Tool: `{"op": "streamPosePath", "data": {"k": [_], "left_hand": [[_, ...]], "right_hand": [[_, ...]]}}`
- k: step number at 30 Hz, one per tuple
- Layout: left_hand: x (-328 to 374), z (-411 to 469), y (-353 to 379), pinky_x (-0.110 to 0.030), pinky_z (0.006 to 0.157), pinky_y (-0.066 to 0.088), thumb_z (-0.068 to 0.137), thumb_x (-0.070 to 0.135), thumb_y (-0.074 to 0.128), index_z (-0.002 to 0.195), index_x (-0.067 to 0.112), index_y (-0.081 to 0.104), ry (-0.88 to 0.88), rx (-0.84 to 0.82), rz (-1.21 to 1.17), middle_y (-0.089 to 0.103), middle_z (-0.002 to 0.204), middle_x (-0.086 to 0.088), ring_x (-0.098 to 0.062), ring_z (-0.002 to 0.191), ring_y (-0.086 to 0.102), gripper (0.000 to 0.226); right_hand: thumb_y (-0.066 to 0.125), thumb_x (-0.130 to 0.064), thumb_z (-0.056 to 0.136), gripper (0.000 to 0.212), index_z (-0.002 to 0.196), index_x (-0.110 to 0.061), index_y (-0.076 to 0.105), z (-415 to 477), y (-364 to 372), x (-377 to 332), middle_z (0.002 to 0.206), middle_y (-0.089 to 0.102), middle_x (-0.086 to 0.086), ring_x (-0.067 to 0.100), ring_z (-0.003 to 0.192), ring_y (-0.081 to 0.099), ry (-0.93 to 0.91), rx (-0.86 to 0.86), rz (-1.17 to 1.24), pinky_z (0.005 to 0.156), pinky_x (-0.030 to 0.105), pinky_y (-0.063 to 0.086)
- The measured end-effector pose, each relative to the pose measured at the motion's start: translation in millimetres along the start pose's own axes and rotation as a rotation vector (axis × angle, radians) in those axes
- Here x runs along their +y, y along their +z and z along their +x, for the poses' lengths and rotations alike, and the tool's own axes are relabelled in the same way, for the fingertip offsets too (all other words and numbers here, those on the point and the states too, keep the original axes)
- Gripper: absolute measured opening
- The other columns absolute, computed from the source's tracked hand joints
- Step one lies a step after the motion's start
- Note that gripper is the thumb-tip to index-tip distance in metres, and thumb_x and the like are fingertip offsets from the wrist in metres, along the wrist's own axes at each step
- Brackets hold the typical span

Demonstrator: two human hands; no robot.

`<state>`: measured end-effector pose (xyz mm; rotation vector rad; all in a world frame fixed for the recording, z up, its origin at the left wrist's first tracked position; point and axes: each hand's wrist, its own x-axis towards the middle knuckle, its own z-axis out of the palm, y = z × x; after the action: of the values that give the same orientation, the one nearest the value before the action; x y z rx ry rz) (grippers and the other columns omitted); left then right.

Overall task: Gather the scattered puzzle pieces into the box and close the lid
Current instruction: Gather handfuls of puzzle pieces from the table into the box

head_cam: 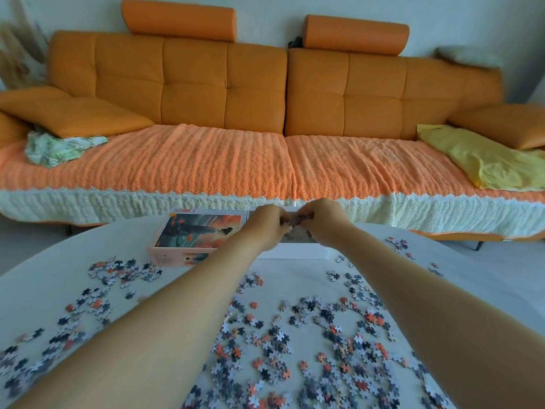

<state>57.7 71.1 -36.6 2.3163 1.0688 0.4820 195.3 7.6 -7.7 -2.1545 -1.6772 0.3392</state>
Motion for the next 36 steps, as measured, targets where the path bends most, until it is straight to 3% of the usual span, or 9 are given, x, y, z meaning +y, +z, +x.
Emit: {"op": "streamPosePath", "data": {"k": [4, 8, 12, 18, 23, 26, 30, 33, 36], "left_hand": [[-11.1, 3.6, 11.7, -0.030, 0.050, 0.027, 0.102, 0.018, 0.045, 0.118, 0.010, 0.065, -0.024, -0.089, 0.058, 0.057, 0.074, -0.020, -0.020, 0.055, 0.046, 0.026], [-19.1, -6.9, 12.5, -0.036, 0.062, 0.040, 0.103, 0.020, 0.039, 0.077, 0.014, 0.059, 0.100, -0.092, 0.199, 0.048, 0.071, -0.006, -0.024, 0.062, 0.048, 0.033], [-17.7, -28.6, 12.0, -0.034, 0.071, 0.041, 0.102, 0.031, 0.039, 0.101, 0.016, 0.068, 0.146, 0.024, 0.394, 0.059, 0.096, -0.004, -0.026, 0.085, 0.057, 0.033], [-4.6, -73.7, 10.0, -0.038, 0.093, 0.046, 0.101, 0.031, 0.042, 0.141, 0.023, 0.048, 0.092, -0.074, 0.332, 0.055, 0.134, -0.002, -0.025, 0.121, 0.052, 0.041], [13.9, -107.7, 9.1, -0.034, 0.089, 0.047, 0.102, 0.033, 0.042, 0.141, 0.028, 0.048, 0.085, -0.126, 0.294, 0.055, 0.138, 0.000, -0.023, 0.119, 0.055, 0.040], [21.7, -129.1, 10.4, -0.032, 0.074, 0.048, 0.101, 0.033, 0.043, 0.136, 0.030, 0.053, 0.096, -0.120, 0.290, 0.063, 0.125, -0.001, -0.022, 0.099, 0.062, 0.036], [27.5, -158.3, 16.6, -0.031, 0.087, 0.044, 0.101, 0.029, 0.045, 0.140, 0.024, 0.049, 0.103, -0.101, 0.248, 0.057, 0.133, -0.001, -0.022, 0.117, 0.055, 0.039], [29.0, -174.7, 23.1, -0.030, 0.108, 0.033, 0.100, 0.026, 0.048, 0.143, 0.019, 0.045, 0.174, 0.040, 0.242, 0.046, 0.140, 0.003, -0.015, 0.132, 0.039, 0.043], [36.0, -188.3, 32.1, -0.027, 0.103, 0.036, 0.099, 0.022, 0.048, 0.133, 0.021, 0.054, 0.254, 0.111, 0.250, 0.052, 0.131, 0.006, -0.012, 0.124, 0.044, 0.034]], "right_hand": [[0.045, -0.011, 0.099, 0.034, 0.109, -0.027, 0.073, 4.5, 17.4, 7.4, 0.069, 0.061, -0.003, 0.015, 0.050, 0.043, -0.019, -0.099, -0.025, 0.045, 0.024, 0.036], [0.044, -0.014, 0.099, 0.033, 0.110, -0.024, 0.073, 1.8, 14.7, 6.3, 0.082, 0.070, 0.001, 0.013, 0.053, 0.051, -0.062, -0.057, -0.027, 0.048, 0.023, 0.042], [0.044, -0.019, 0.097, 0.029, 0.105, -0.018, 0.072, -18.6, 17.3, 7.0, 0.096, 0.070, 0.006, 0.023, 0.084, 0.063, -0.112, -0.173, -0.128, 0.074, 0.033, 0.052], [0.044, -0.017, 0.098, 0.040, 0.131, -0.034, 0.058, -59.6, 19.7, 15.2, 0.095, 0.064, -0.004, 0.008, 0.058, 0.052, -0.122, -0.159, -0.102, 0.059, 0.025, 0.045], [0.044, -0.017, 0.097, 0.039, 0.128, -0.035, 0.059, -97.4, 20.2, 17.0, 0.127, 0.063, -0.003, 0.020, 0.096, 0.064, -0.093, -0.149, -0.107, 0.081, 0.036, 0.055], [0.045, -0.018, 0.097, 0.038, 0.127, -0.036, 0.060, -121.0, 19.8, 18.4, 0.124, 0.064, -0.003, 0.018, 0.092, 0.064, -0.120, -0.155, -0.096, 0.077, 0.035, 0.055], [0.045, -0.020, 0.097, 0.041, 0.133, -0.037, 0.054, -150.6, 19.8, 17.5, 0.131, 0.060, 0.000, 0.020, 0.098, 0.063, -0.140, -0.168, -0.097, 0.081, 0.035, 0.054], [0.049, -0.017, 0.096, 0.042, 0.136, -0.030, 0.053, -170.8, 18.1, 19.7, 0.140, 0.051, -0.001, 0.020, 0.124, 0.050, -0.221, -0.018, -0.083, 0.100, 0.036, 0.046], [0.050, -0.013, 0.094, 0.029, 0.113, -0.024, 0.069, -191.6, 14.5, 24.4, 0.118, 0.063, -0.003, 0.018, 0.104, 0.059, -0.275, 0.139, -0.091, 0.082, 0.033, 0.052]]}}
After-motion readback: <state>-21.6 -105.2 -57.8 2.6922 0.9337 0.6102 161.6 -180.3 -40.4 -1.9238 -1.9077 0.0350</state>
